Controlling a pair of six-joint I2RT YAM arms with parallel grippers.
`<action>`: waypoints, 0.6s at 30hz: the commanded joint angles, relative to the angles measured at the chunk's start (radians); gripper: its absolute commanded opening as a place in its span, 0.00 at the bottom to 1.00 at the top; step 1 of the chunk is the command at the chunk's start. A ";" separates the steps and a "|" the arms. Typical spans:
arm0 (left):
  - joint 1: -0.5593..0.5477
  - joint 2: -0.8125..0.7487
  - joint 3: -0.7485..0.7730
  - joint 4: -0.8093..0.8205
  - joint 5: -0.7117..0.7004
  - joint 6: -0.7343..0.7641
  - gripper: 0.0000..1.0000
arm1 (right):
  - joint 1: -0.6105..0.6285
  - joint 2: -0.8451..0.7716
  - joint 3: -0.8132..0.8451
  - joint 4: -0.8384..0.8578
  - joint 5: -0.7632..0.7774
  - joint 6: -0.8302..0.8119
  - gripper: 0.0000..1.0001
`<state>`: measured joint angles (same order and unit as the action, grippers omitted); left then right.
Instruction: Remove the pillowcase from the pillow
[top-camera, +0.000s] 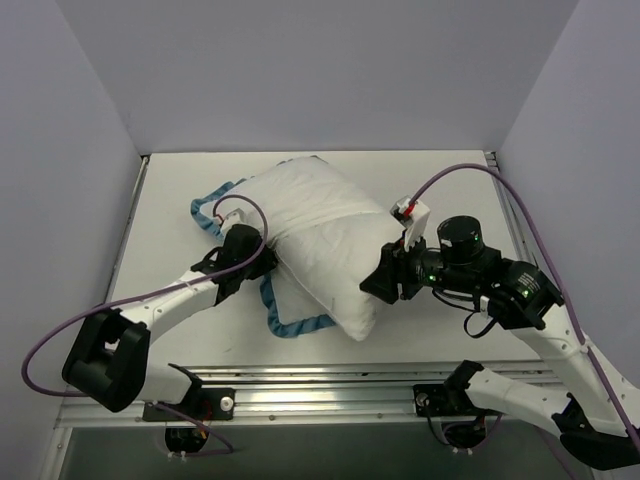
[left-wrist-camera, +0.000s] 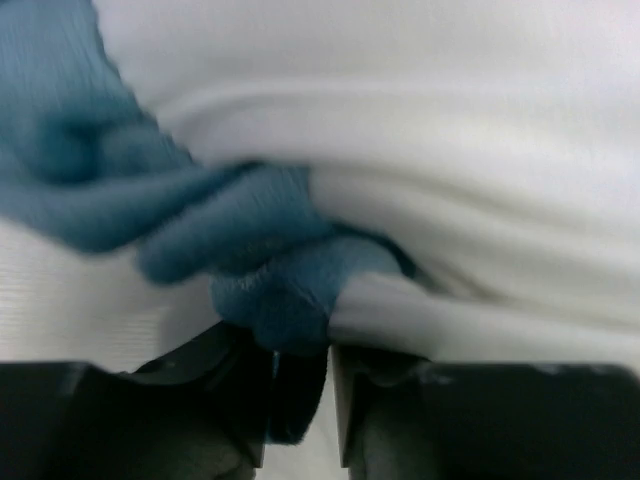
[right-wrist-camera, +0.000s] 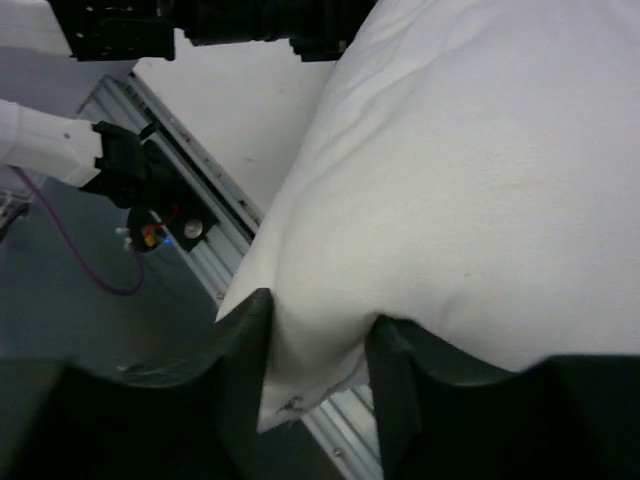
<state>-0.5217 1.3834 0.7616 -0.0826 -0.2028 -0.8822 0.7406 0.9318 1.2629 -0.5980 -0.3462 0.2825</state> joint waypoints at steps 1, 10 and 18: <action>0.031 -0.062 -0.030 0.026 -0.011 0.075 0.44 | 0.005 -0.032 0.010 0.109 -0.149 -0.026 0.44; 0.017 -0.428 0.011 -0.308 0.008 0.092 0.88 | 0.002 0.067 0.107 0.132 -0.059 -0.059 0.76; 0.011 -0.370 0.024 -0.246 0.150 0.065 0.93 | -0.142 0.223 -0.001 0.036 0.408 0.032 0.84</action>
<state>-0.5034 0.9390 0.7544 -0.3431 -0.1390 -0.8085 0.6769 1.0985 1.3445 -0.5224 -0.1242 0.2687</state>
